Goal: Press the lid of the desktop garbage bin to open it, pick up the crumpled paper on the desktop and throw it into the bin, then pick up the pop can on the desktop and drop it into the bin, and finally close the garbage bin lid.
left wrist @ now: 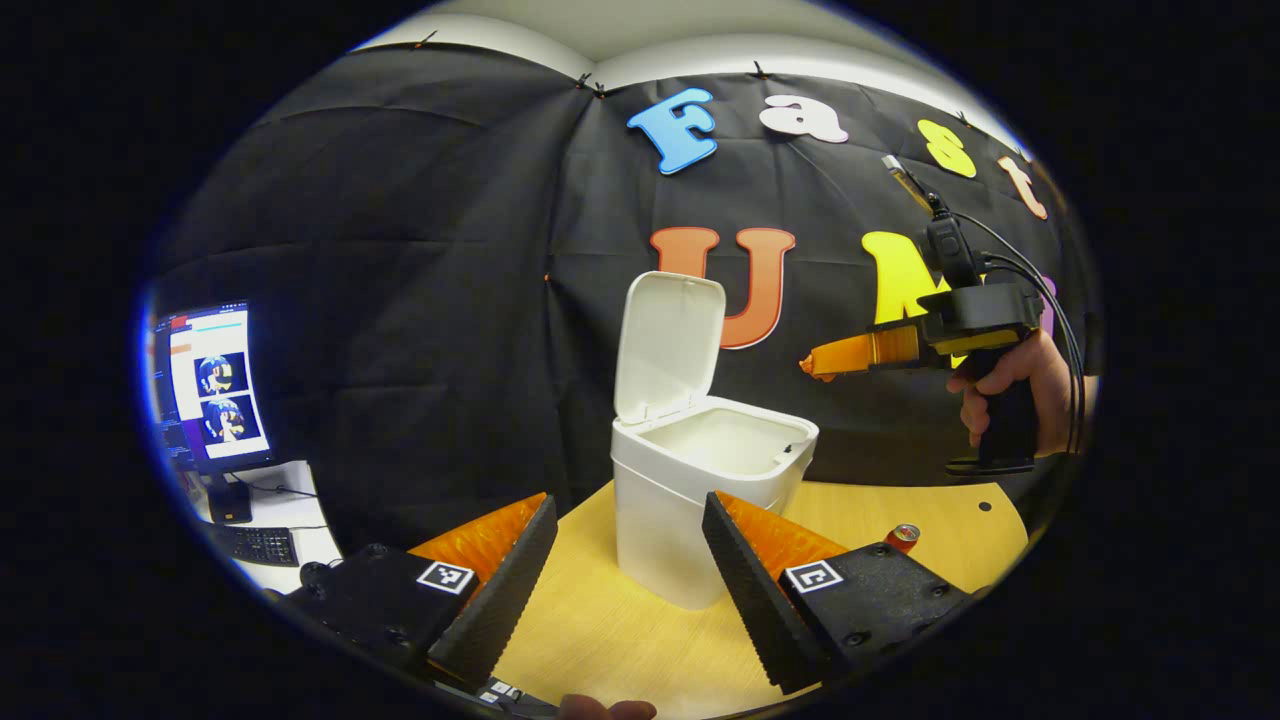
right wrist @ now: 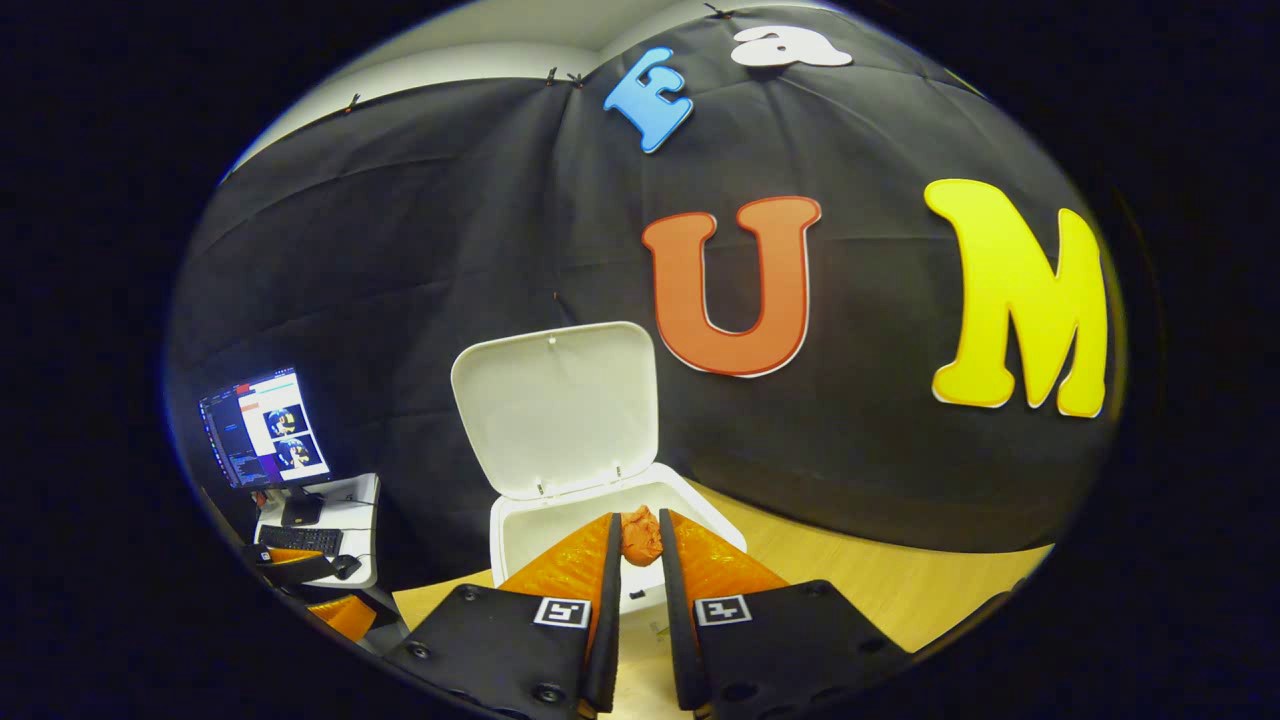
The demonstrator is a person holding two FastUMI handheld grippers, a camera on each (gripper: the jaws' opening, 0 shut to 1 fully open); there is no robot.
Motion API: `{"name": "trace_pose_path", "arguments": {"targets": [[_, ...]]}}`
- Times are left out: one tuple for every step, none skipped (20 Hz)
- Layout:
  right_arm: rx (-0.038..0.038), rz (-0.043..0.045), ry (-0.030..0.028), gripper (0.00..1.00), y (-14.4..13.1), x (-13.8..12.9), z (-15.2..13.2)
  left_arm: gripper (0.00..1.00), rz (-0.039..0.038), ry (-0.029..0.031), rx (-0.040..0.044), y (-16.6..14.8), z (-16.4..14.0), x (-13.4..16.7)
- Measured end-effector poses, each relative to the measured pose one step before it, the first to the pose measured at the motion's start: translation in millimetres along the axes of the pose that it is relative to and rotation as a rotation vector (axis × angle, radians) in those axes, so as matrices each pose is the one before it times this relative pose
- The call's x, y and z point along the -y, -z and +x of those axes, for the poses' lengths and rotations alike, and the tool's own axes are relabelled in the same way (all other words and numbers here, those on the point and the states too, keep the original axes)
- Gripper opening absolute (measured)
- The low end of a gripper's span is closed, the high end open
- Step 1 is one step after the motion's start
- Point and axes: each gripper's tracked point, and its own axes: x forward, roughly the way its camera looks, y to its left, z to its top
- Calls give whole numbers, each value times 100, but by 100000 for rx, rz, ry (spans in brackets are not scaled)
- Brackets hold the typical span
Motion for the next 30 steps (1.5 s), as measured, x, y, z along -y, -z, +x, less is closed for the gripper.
{"name": "trace_pose_path", "arguments": {"targets": [[-2032,-1127,-380,22,699,-467,1136,97,-740,-462,306,-42,-187,-649],[-1552,-972,-388,23,490,-440,1046,96,-635,-74,338,72,-140,-524],[-1412,-1392,91,23,405,-378,922,96,-373,-13,78,75,-52,-329],[-1114,-1788,189,23,357,-210,711,96,-39,-152,-269,242,-86,-184],[-685,-1850,458,23,334,-221,557,96,80,-282,-11,158,-73,-285],[-638,-1365,510,23,293,-255,276,97,140,-162,-268,112,158,-313],[-282,-961,542,23,199,-162,237,96,-28,8,-230,82,-65,-200],[-266,-249,-447,23,111,-252,211,96,-190,369,-119,201,55,-23],[-605,-32,-76,29,188,104,487,96,-417,1142,327,30,3,184],[-469,-164,276,30,203,136,164,97,28,733,156,-35,28,141],[-79,226,153,35,120,67,80,96,439,734,200,47,56,145],[135,98,516,36,9,140,128,96,843,761,55,87,42,400],[221,-74,586,48,142,196,-61,96,928,701,356,-25,-55,73],[153,1,674,52,-15,223,-282,96,694,535,366,-39,99,169],[358,262,606,50,-77,238,-239,96,448,633,198,-100,7,191],[-95,398,598,53,132,130,-220,96,74,865,-9,-134,41,312],[405,607,628,59,-173,348,-428,96,-15,1018,272,-119,-22,417],[1370,831,634,59,-421,469,-775,96,230,1096,335,-322,73,507],[2161,1016,450,59,-541,461,-1052,96,369,1294,526,-126,112,679],[2507,685,592,61,-638,542,-1100,96,352,1232,1243,-311,106,560],[2610,1134,71,61,-441,512,-1282,97,466,2102,1341,-434,43,760],[1946,1746,572,65,-349,631,-1442,96,731,2601,981,-245,176,1032],[1658,1696,1549,67,-85,945,-1427,96,882,2670,978,-154,223,1045],[1499,740,1816,67,-69,1042,-1521,96,748,2418,535,-221,208,1006],[1819,-485,2815,67,-8,1351,-1382,96,327,2727,222,176,288,1111],[1422,-1146,2622,68,-88,1336,-1497,96,306,2235,-211,101,175,1013],[814,-1283,2835,73,84,1227,-1541,96,354,1484,855,-215,113,1009],[999,-1174,2901,79,8,1287,-1516,96,13,1939,1014,-313,212,984],[1408,-1012,2607,83,-1,1219,-1404,96,-204,2280,508,23,239,1174],[1338,-922,2775,83,17,1337,-1415,96,-354,2630,324,-26,212,1246]]}}
